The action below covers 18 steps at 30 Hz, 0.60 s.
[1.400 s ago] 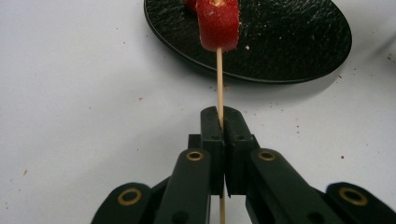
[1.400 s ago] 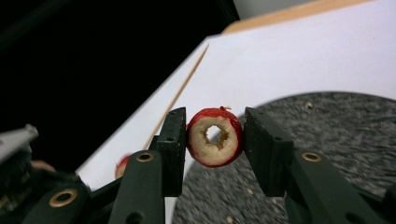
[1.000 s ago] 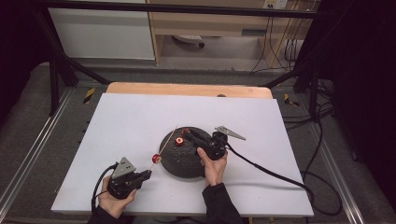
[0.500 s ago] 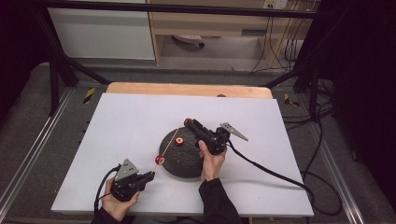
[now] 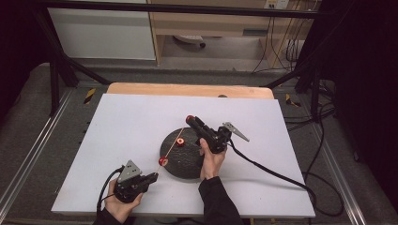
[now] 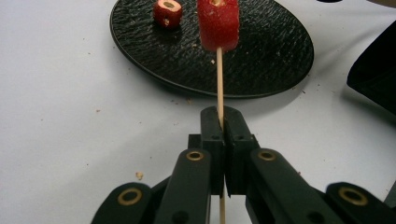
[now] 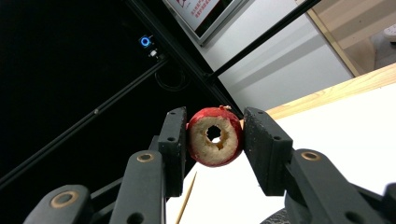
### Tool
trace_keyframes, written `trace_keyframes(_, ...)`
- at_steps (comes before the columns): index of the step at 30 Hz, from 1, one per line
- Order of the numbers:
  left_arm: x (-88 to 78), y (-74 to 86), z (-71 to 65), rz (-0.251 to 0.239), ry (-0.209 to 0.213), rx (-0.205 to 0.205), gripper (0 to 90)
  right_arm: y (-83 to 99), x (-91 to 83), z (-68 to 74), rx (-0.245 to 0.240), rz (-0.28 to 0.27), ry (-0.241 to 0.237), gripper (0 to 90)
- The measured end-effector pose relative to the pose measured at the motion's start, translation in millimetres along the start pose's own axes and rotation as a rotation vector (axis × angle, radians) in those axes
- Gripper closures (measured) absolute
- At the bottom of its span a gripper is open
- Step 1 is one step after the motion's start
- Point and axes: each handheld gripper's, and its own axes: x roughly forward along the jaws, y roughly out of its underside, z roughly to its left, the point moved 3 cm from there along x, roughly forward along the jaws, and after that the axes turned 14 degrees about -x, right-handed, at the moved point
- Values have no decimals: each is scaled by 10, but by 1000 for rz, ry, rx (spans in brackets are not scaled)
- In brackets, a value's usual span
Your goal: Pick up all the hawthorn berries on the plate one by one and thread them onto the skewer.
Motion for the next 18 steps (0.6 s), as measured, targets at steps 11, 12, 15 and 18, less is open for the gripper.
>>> trace_keyframes(11,18,3,-17,5,7,-1,882,37,24,38,-4,-1,-15,611)
trace_keyframes(12,18,2,-17,4,8,0,882,37,24,43,-4,-2,-15,611)
trace_keyframes(15,16,1,-19,1,8,-2,882,39,28,46,-9,-2,-16,611)
trace_keyframes(18,16,0,-15,0,9,-6,882,48,29,45,-9,-1,-17,611)
